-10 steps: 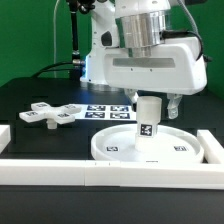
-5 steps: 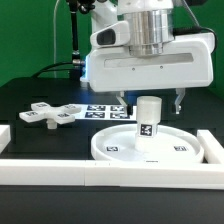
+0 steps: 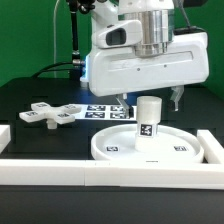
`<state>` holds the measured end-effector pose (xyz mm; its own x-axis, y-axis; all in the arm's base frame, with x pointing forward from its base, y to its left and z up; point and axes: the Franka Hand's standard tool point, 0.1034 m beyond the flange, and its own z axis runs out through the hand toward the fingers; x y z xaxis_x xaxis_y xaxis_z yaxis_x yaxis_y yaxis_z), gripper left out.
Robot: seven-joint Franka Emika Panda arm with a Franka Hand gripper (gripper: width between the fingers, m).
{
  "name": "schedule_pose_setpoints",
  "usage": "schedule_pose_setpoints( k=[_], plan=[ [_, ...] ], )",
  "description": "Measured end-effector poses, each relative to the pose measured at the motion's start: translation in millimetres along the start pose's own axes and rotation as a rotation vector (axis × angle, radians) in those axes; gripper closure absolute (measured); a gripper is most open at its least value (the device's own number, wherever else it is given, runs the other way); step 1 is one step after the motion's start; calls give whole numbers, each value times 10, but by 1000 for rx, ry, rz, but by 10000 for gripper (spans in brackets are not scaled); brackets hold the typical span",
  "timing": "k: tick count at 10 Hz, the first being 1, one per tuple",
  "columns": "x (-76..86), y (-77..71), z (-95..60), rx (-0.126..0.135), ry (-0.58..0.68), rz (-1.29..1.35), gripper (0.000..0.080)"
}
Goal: Assemble round table
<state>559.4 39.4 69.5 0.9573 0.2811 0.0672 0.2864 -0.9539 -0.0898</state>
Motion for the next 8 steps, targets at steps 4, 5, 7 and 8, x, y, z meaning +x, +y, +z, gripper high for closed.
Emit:
schedule_pose_setpoints(
  k=[4,5,7,8],
  plan=[
    [62,-87,-5,-65,-11,-510,151],
    [71,-133,-1,-68,-16,-573,151],
    [66,-107,0,-71,-22,-678,151],
    [61,-98,4,-70,-25,-728,151]
  ],
)
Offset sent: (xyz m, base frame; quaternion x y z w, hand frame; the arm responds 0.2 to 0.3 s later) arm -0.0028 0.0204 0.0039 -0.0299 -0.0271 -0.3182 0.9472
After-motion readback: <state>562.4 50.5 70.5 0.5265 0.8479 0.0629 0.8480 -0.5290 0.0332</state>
